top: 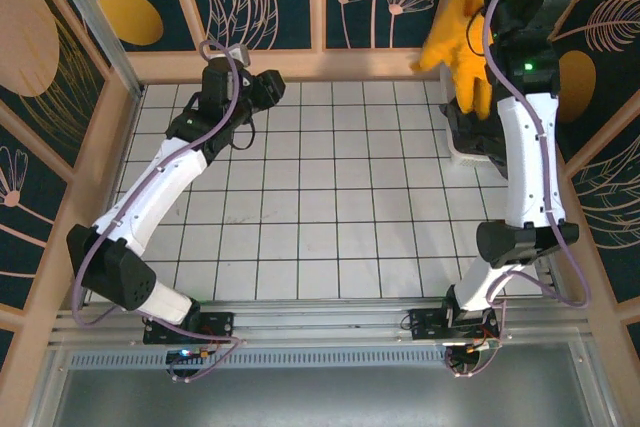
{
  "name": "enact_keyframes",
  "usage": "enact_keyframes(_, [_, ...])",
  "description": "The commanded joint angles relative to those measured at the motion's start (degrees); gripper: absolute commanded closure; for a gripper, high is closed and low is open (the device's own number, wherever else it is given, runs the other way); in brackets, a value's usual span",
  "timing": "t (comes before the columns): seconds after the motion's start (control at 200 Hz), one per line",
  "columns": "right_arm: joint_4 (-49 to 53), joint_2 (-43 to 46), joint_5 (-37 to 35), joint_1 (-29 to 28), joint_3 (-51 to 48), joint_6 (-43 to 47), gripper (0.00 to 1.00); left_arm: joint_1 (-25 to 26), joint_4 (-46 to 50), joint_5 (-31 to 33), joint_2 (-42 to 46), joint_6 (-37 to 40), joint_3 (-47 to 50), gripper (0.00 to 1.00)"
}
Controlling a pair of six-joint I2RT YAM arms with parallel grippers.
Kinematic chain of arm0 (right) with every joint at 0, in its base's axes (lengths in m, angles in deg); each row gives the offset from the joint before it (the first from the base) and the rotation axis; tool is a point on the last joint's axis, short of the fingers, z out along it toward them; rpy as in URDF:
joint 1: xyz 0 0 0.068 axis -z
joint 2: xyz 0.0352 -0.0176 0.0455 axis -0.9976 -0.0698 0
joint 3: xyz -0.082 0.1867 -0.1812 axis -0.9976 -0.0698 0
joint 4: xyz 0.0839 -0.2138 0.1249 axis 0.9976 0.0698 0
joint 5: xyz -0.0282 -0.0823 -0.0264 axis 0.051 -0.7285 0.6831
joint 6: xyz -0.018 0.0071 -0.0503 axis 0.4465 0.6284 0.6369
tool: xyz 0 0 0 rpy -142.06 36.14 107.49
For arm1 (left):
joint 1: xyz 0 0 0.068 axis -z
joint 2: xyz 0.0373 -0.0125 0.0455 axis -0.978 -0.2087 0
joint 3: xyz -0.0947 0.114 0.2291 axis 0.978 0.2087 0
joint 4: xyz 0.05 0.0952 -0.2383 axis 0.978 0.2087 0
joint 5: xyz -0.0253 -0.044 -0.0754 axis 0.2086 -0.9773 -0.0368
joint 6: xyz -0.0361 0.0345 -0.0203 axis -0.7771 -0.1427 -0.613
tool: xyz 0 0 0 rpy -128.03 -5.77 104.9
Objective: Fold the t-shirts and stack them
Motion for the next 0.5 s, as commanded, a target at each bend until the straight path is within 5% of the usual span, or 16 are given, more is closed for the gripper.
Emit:
enact_keyframes(0.0, [-2.14,-1.36,2.94,-7.37,3.3,2.68,1.0,0.1,4.38,6.54,3.26,-2.38,-1.13,0.5])
enact_keyframes(0.29, [0.93,-8.71,3.33,-32.53,-10.46,4.23,1.0,0.1,12.19,24.18,11.94,-6.06,1.11,0.46])
enact_keyframes(0.38, [8.25,-15.94,9.39,-35.24,-8.93,3.88,0.57,0.09,15.34,26.33,13.82,-7.24,2.87,0.42])
enact_keyframes(0.495, [12.89,-20.07,13.15,-35.66,-9.0,3.28,0.46,0.03,20.34,25.89,14.89,-8.84,5.46,0.39])
